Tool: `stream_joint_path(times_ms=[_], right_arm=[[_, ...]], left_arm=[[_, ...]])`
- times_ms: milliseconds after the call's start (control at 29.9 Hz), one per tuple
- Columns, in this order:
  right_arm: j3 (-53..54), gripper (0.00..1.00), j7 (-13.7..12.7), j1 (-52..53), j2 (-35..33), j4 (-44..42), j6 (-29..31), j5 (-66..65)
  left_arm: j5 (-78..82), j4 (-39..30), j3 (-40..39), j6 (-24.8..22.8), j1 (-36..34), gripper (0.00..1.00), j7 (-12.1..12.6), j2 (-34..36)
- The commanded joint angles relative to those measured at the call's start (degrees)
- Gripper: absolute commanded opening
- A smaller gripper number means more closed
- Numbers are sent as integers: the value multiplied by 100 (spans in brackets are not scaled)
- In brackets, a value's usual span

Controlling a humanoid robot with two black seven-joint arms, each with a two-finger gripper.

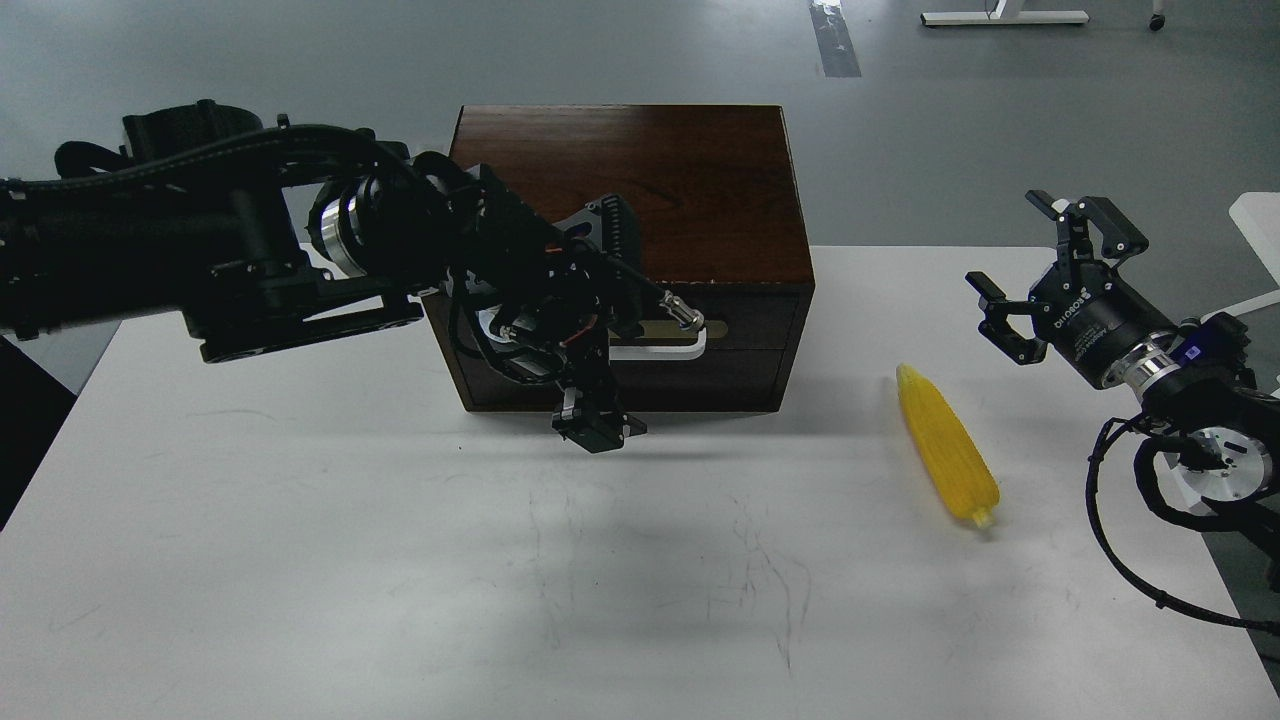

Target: Put corn in drawer with both arms

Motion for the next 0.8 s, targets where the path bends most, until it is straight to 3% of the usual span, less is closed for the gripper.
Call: stream_joint_path(times_ms=[0,769], right_arm=[[-6,100,0,-5,0,0,0,0],[3,100,0,-41,0,0,0,0]], left_arm=[[9,0,26,0,6,98,0,56],[9,9,122,0,59,98,0,171]])
